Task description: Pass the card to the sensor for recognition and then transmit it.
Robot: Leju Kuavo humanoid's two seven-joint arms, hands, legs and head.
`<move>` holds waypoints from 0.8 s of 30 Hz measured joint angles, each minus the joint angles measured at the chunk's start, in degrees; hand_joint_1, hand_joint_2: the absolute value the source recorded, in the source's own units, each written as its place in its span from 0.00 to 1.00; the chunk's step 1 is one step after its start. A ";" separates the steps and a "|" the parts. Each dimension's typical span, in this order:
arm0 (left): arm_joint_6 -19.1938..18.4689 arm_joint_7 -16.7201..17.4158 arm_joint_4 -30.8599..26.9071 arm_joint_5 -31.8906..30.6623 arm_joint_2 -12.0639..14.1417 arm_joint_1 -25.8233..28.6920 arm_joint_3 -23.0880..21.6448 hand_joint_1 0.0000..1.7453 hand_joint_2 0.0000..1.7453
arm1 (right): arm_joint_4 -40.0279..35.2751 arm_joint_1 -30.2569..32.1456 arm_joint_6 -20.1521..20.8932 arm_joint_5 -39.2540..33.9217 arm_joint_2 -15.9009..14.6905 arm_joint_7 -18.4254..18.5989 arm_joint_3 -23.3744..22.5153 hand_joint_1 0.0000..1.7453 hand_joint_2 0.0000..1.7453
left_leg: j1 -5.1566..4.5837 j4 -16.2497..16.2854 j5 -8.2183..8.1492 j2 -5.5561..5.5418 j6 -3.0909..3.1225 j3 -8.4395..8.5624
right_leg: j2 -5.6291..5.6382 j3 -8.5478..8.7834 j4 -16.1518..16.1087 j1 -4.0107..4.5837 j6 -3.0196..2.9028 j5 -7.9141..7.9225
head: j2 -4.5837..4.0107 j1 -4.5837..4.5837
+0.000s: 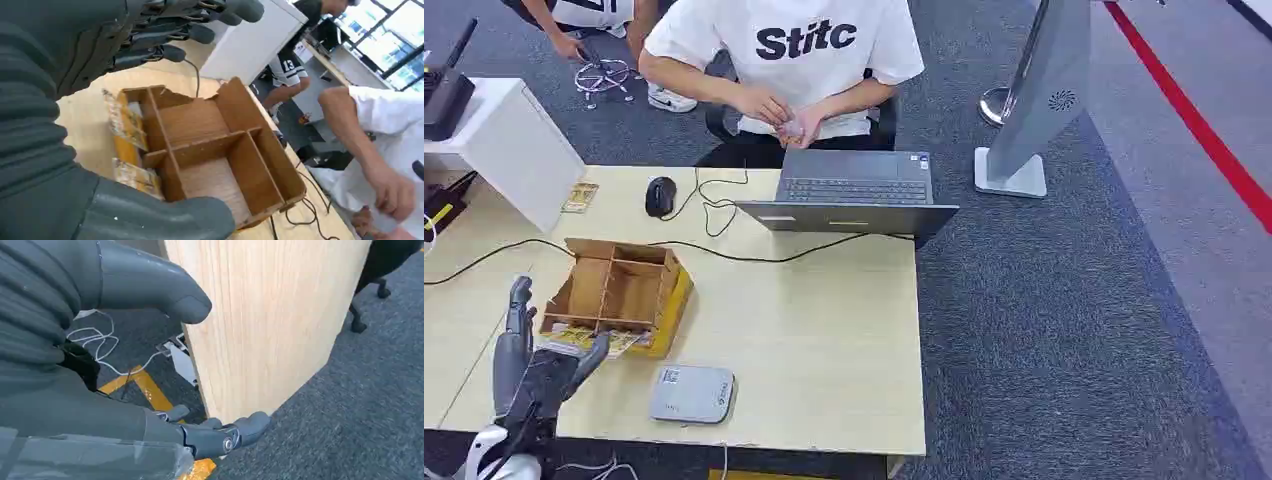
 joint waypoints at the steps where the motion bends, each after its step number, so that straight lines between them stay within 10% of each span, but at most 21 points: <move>1: 0.13 0.74 0.00 -1.57 0.39 -0.78 -0.92 0.00 1.00 | 0.00 -0.14 -0.09 0.29 0.06 0.09 0.02 0.00 1.00 | 0.00 0.00 0.00 0.00 0.00 0.00 | 0.00 0.00 0.00 0.00 -0.01 0.01 | 0.00 0.00; 24: 6.25 17.84 9.42 -33.76 13.16 -20.41 -23.82 0.00 1.00 | 0.13 -3.44 -1.40 5.67 1.20 2.93 0.70 0.00 1.00 | 0.00 0.04 0.06 0.05 0.03 -0.01 | 0.06 -0.01 0.02 0.00 0.03 0.07 | 0.00 0.00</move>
